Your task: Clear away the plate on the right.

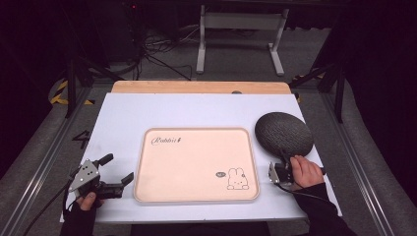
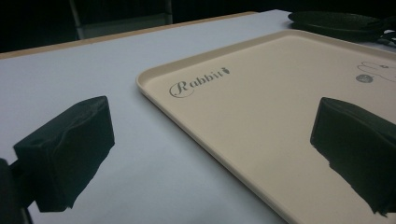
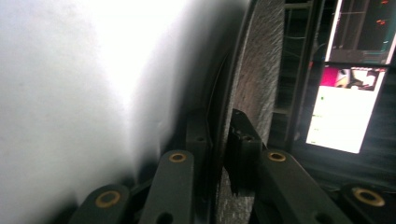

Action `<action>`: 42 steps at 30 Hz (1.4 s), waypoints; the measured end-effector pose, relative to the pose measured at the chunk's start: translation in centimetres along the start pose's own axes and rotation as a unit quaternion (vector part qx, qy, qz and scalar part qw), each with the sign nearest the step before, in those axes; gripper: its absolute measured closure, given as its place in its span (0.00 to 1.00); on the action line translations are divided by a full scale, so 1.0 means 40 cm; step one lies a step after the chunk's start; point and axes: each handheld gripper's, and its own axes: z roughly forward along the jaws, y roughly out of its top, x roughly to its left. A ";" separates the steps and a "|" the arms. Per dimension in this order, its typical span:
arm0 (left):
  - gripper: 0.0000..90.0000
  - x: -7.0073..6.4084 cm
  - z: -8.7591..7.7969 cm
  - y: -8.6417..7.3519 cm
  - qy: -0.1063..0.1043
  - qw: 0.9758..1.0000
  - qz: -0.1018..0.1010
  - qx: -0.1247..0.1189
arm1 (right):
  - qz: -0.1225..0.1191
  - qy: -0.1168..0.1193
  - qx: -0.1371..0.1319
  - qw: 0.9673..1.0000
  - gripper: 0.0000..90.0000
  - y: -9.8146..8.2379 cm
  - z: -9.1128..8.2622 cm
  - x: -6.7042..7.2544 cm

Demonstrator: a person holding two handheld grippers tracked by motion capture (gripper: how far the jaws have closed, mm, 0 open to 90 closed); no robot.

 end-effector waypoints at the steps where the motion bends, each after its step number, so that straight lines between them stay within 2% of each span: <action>1: 0.00 0.000 0.000 0.000 0.000 1.000 0.000 0.000 | 0.001 -0.003 0.004 1.000 0.93 0.001 -0.002 -0.002; 4: 0.00 0.000 0.000 0.000 -0.001 1.000 0.001 0.000 | 0.004 -0.011 -0.004 1.000 0.94 0.002 -0.005 -0.006; 8: 0.00 -0.001 0.001 0.000 0.000 1.000 0.001 -0.002 | 0.002 -0.021 0.003 1.000 0.95 0.006 -0.010 -0.007; 12: 0.00 0.000 0.000 0.000 -0.002 1.000 0.001 -0.001 | 0.009 -0.018 0.009 1.000 0.95 0.003 -0.010 -0.011; 19: 0.00 -0.001 0.000 0.000 -0.004 1.000 0.001 -0.001 | 0.001 -0.020 0.001 1.000 0.94 0.008 -0.026 -0.020; 23: 0.00 -0.001 0.000 -0.001 -0.003 1.000 0.002 -0.002 | -0.002 -0.027 -0.006 1.000 0.94 0.016 -0.040 -0.027; 27: 0.00 -0.001 0.001 -0.001 -0.003 1.000 0.002 -0.001 | 0.007 -0.046 -0.016 0.999 0.94 0.025 -0.069 -0.045; 30: 0.00 -0.001 0.001 -0.001 -0.003 1.000 0.002 -0.001 | -0.001 -0.057 -0.020 0.998 0.94 0.029 -0.083 -0.055; 34: 0.00 -0.001 0.000 -0.001 -0.003 1.000 0.002 -0.001 | -0.005 -0.064 -0.015 0.998 0.94 0.035 -0.100 -0.061; 37: 0.00 -0.002 0.001 -0.001 -0.003 1.000 0.001 -0.001 | -0.001 -0.072 -0.019 0.997 0.94 0.038 -0.112 -0.067; 38: 0.00 -0.002 0.001 -0.001 -0.003 1.000 0.002 -0.001 | -0.007 -0.073 -0.021 0.997 0.94 0.038 -0.117 -0.072; 41: 0.00 -0.002 0.001 -0.001 -0.003 1.000 0.002 -0.001 | 0.003 -0.079 -0.021 0.997 0.94 0.039 -0.134 -0.076; 42: 0.00 -0.001 0.000 0.000 -0.004 1.000 0.002 0.001 | -0.005 -0.082 -0.023 0.996 0.94 0.042 -0.141 -0.080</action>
